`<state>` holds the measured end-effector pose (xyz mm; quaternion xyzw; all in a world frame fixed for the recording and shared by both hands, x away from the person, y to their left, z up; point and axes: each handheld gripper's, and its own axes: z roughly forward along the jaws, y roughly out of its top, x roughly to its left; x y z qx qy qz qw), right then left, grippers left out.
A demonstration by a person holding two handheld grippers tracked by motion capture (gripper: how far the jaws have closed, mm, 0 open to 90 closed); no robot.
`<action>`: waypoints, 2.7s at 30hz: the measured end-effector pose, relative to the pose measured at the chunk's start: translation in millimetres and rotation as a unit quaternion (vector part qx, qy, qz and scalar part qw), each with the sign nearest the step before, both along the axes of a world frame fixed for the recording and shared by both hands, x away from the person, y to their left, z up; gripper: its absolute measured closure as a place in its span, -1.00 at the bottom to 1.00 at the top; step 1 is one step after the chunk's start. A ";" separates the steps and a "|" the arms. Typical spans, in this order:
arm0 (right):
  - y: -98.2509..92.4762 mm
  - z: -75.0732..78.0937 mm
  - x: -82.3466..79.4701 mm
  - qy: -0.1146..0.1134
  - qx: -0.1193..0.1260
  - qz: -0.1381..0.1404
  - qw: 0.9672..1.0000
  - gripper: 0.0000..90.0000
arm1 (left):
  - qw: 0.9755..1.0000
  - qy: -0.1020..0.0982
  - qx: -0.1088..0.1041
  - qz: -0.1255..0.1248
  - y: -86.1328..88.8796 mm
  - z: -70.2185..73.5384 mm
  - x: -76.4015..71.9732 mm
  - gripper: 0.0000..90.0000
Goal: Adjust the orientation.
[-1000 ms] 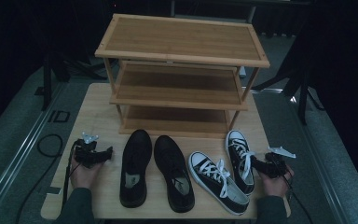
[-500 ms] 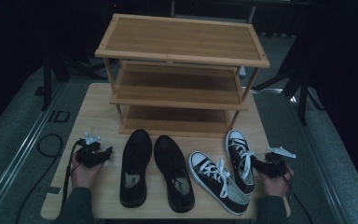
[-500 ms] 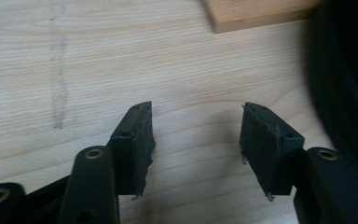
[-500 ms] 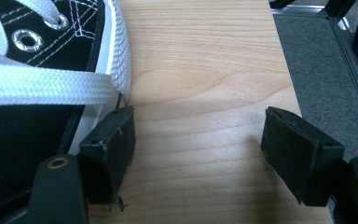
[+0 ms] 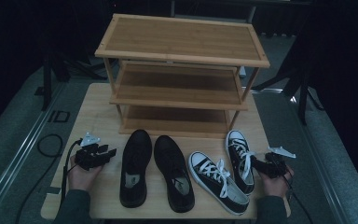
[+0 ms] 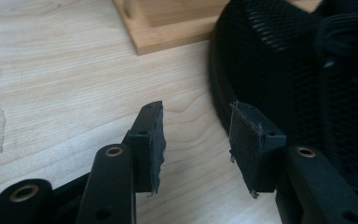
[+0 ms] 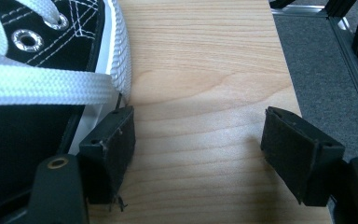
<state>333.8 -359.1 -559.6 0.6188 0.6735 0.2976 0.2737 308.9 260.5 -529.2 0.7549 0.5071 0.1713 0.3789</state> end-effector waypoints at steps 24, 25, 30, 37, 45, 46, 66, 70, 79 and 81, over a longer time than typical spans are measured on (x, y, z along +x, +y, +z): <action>-0.1 0.0 0.0 0.000 0.000 0.000 1.000 -0.43 | 0.998 -0.031 0.005 -0.048 -18.1 47.1 -22.4 0.16; -0.1 0.0 0.0 0.000 0.000 0.000 1.000 -0.43 | 0.998 -0.032 0.004 -0.051 -18.6 49.2 -23.3 0.16; -0.1 0.0 0.0 0.000 -0.001 0.000 1.000 -0.43 | 0.998 -0.025 -0.006 -0.064 -22.1 58.1 -26.5 0.15; -0.1 0.0 0.0 0.000 0.000 0.000 1.000 -0.43 | 0.996 -0.020 -0.002 -0.089 -33.1 69.1 -31.2 0.15; 0.0 0.0 0.0 0.000 0.000 0.000 1.000 -0.43 | 0.995 -0.016 -0.007 -0.103 -37.9 74.5 -34.3 0.09; 0.0 0.0 0.0 0.000 0.000 0.000 1.000 -0.43 | 0.994 -0.014 -0.007 -0.104 -38.8 74.9 -34.8 0.09; -0.2 0.0 0.0 0.000 -0.001 0.001 1.000 -0.43 | 0.988 0.034 0.057 -0.140 -61.4 63.0 -35.5 0.08; -0.2 0.0 0.0 0.000 -0.001 0.001 1.000 -0.43 | 0.988 0.053 0.071 -0.130 -60.8 59.5 -32.8 0.23; -0.1 0.0 0.0 0.000 -0.001 0.000 1.000 -0.43 | 0.986 0.086 0.079 -0.121 -69.2 51.6 -26.4 0.53; -0.1 0.0 0.0 0.000 -0.001 0.001 1.000 -0.43 | 0.985 0.089 0.074 -0.127 -71.2 50.1 -25.7 0.68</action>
